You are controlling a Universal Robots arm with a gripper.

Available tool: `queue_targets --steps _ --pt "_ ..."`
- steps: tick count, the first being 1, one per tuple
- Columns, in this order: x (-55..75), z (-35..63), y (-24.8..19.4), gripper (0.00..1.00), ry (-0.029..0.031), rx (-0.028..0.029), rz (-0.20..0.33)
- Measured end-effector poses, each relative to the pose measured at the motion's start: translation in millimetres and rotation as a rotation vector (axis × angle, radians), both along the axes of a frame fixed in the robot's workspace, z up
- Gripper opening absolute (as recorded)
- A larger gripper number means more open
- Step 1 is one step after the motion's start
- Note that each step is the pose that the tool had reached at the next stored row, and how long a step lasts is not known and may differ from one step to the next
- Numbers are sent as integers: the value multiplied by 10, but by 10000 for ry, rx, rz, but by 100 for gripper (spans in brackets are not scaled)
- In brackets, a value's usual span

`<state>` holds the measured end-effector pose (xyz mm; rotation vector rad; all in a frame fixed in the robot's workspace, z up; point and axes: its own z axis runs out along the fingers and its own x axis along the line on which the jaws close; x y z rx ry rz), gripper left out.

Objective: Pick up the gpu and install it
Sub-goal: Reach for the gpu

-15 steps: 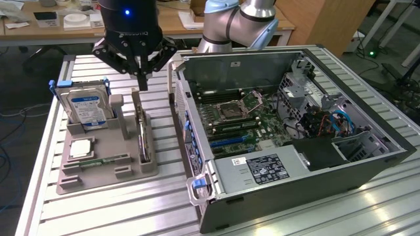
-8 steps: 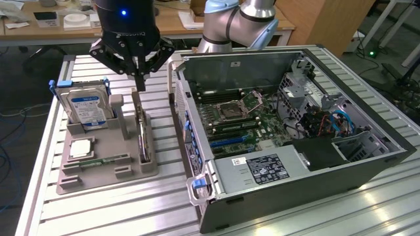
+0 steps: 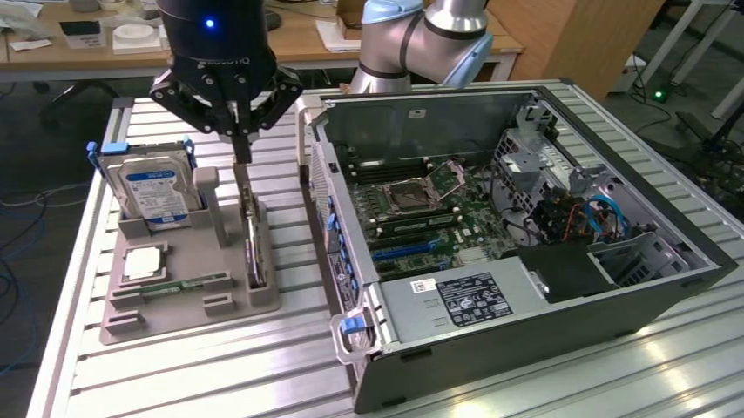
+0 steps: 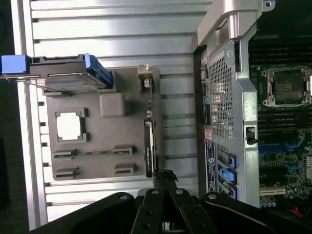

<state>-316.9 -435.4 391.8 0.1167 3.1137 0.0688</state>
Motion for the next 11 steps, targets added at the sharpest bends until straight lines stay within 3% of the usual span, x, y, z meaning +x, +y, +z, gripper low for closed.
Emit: queue_targets --steps 11 --pt "-74 -3 -16 10 0 1 2"
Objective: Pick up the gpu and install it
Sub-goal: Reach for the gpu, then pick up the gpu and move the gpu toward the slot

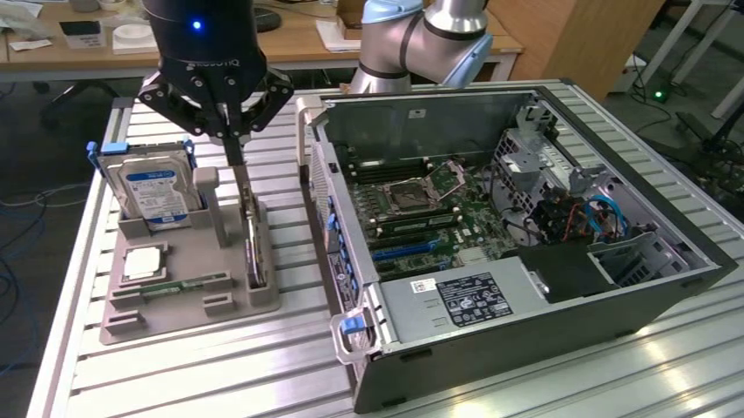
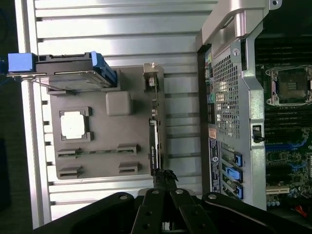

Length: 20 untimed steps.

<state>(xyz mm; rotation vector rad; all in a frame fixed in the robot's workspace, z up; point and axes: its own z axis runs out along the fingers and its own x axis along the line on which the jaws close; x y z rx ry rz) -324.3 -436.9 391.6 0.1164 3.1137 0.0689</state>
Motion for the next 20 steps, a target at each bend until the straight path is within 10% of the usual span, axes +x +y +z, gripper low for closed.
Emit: queue_targets --steps 14,20 --pt "-6 0 0 10 1 -1 -1" --pt "-6 0 0 29 0 0 -1"
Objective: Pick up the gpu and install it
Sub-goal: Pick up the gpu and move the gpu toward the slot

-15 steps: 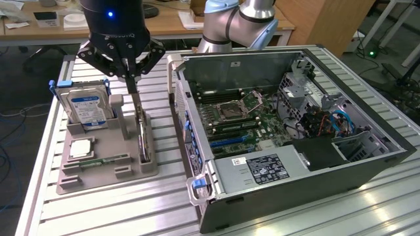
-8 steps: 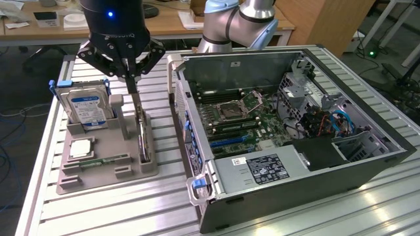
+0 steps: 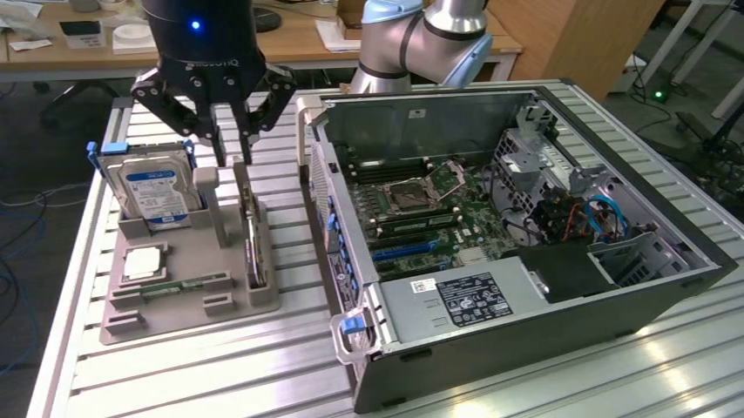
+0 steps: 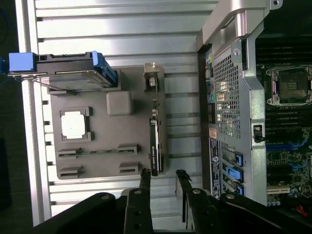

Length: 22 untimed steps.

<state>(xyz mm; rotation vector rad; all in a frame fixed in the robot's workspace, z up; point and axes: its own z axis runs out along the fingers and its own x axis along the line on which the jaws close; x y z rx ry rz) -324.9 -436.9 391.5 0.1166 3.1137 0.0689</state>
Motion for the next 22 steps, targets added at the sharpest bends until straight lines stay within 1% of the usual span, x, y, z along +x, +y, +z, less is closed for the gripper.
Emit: queue_targets --steps 2,3,5,6,7,8,9,14,17,18,20,22 --pt "0 0 -1 41 0 -9 1" --pt "0 0 -1 41 0 -10 2" --pt "0 0 0 53 1 -11 0" --pt "0 0 0 53 0 -10 0" --pt "0 0 0 58 0 -17 12" --pt "0 -2 0 58 -1 -24 71" --pt "0 -4 0 65 -1 -26 190" --pt "0 -35 0 65 0 -26 856" --pt "4 -54 7 65 0 -33 1007" --pt "4 -60 17 65 -1 -35 1028" --pt "4 -64 55 65 0 -35 1042" --pt "5 -68 78 65 -1 -34 1045"
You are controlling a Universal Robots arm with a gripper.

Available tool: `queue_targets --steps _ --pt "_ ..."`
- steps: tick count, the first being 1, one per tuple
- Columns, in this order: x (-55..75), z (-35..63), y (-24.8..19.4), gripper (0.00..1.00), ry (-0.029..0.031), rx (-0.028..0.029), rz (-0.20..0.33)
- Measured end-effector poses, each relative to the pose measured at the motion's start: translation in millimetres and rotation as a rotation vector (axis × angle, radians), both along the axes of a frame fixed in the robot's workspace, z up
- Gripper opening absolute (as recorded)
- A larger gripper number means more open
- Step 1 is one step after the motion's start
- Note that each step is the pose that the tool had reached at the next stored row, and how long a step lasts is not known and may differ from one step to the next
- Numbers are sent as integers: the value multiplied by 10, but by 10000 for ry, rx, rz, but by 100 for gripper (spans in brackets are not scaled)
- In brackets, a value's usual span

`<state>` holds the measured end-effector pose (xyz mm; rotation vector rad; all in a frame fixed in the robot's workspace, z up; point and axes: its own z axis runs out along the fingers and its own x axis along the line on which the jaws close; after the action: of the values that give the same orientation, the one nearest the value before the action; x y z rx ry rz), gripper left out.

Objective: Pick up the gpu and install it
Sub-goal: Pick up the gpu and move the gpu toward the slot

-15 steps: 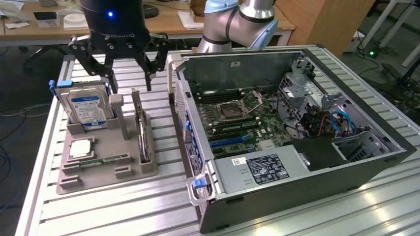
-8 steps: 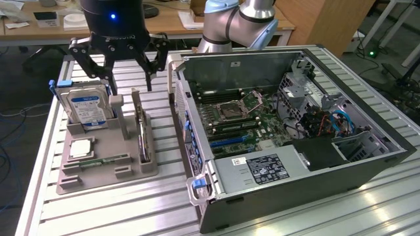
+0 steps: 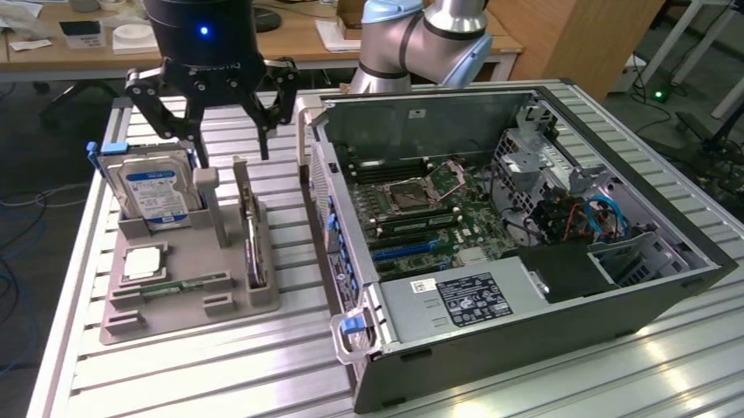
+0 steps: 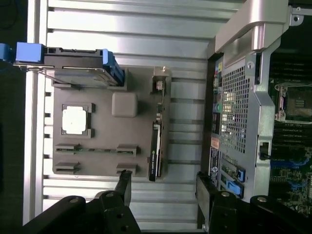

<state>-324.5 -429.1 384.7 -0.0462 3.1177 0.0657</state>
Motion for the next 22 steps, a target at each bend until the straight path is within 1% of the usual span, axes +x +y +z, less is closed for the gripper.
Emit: queue_targets --steps 4,10,16,19,22 --pt "0 -8 34 65 -1 0 1" --pt "0 -17 102 65 0 0 0" --pt "0 -30 151 65 0 0 0" --pt "0 -37 168 65 -1 0 0" --pt "1 -68 170 65 1 -1 3"
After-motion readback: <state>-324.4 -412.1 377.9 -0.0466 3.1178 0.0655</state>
